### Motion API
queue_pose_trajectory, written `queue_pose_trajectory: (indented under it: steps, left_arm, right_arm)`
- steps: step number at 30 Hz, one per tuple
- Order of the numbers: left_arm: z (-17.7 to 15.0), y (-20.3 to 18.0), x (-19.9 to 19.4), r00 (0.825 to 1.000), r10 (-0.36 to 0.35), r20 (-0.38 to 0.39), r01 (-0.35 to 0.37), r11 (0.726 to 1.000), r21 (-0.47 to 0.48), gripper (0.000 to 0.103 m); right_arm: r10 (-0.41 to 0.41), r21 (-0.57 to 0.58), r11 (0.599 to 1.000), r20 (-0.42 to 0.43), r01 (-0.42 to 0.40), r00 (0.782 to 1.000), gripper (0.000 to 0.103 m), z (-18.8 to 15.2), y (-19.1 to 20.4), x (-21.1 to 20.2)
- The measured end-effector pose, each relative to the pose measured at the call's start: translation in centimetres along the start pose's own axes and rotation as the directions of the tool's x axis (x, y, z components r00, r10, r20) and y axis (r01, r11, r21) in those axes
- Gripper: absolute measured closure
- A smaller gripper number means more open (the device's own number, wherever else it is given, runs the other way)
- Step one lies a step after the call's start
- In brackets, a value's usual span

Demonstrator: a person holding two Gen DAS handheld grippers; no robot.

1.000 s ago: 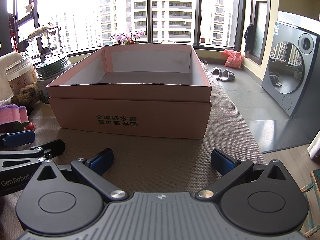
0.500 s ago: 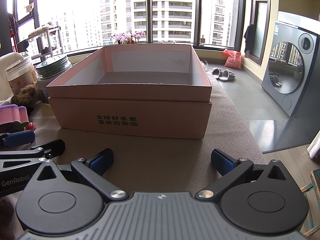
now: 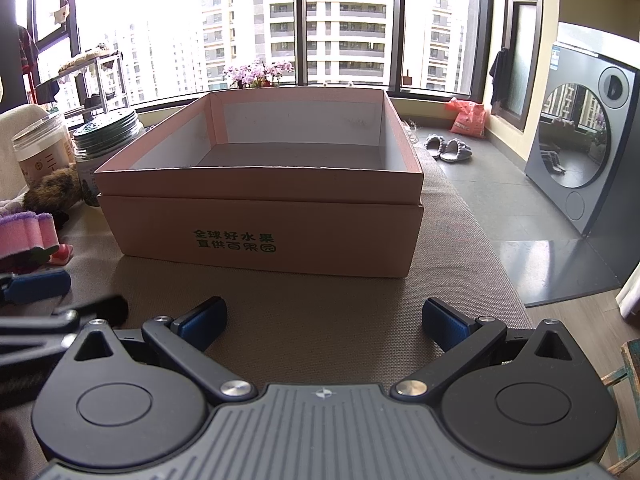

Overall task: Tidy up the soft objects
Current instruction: 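Grasp the purple-and-pink sponge with the left gripper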

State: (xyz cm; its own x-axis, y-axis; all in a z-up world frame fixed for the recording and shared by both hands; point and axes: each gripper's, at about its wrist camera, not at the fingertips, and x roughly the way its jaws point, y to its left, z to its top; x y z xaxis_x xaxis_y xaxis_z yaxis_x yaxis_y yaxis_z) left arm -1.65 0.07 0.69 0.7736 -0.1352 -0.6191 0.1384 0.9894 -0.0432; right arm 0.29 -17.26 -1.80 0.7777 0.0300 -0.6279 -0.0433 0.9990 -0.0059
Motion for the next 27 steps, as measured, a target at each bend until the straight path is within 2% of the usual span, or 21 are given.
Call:
queue_pose_trajectory:
  steps: [3,5,9,12,16,18,20,22,25,27]
  left_arm:
    - [-0.3,-0.3,-1.8,0.993,-0.118,0.002,0.118,0.992,0.037,0.036]
    - [-0.5,-0.7,-3.4,0.984,-0.177,0.009,0.176,0.982,0.068,0.049]
    - [-0.8,0.1,-5.9,0.960,-0.280,0.013,0.278,0.956,0.094,0.049]
    - [-0.6,1.5,-7.3,0.965,-0.261,0.040,0.255,0.960,0.112,0.049]
    - [0.5,5.6,-7.6,0.987,-0.134,0.088,0.129,0.990,0.063,0.048]
    - [1.1,8.1,-7.0,0.994,-0.080,0.078,0.078,0.996,0.031,0.048]
    - [1.3,10.2,-5.9,0.997,-0.063,0.048,0.064,0.998,-0.013,0.048]
    - [1.5,12.6,-4.6,0.996,-0.084,0.011,0.085,0.993,-0.081,0.048]
    - [1.6,14.7,-3.2,0.982,-0.189,-0.025,0.183,0.970,-0.159,0.049]
    - [1.6,14.9,-3.0,0.972,-0.231,-0.036,0.223,0.962,-0.157,0.041]
  right_arm:
    - [0.013,-0.010,1.000,-0.017,-0.014,1.000,0.000,0.2,-0.2,0.2]
    - [0.023,-0.019,1.000,-0.038,-0.024,0.999,0.000,0.5,-0.4,0.0]
    - [0.034,-0.035,0.999,-0.098,-0.038,0.995,0.000,0.9,-0.6,0.1]
    - [0.045,-0.048,0.998,-0.132,-0.052,0.990,0.000,1.2,-0.6,0.1]
    - [0.082,-0.079,0.992,-0.155,-0.095,0.985,0.003,1.2,-0.1,-0.4]
    - [0.097,-0.070,0.992,-0.136,-0.108,0.986,0.005,1.2,0.2,-1.1]
    - [0.105,-0.062,0.992,-0.090,-0.111,0.990,0.005,1.1,0.6,-2.3]
    - [0.112,-0.071,0.991,-0.049,-0.115,0.992,0.005,1.2,1.2,-3.1]
    - [0.120,-0.119,0.985,-0.019,-0.121,0.993,0.005,1.5,2.2,-4.0]
    - [0.128,-0.154,0.980,-0.015,-0.129,0.992,0.005,1.5,2.6,-4.3]
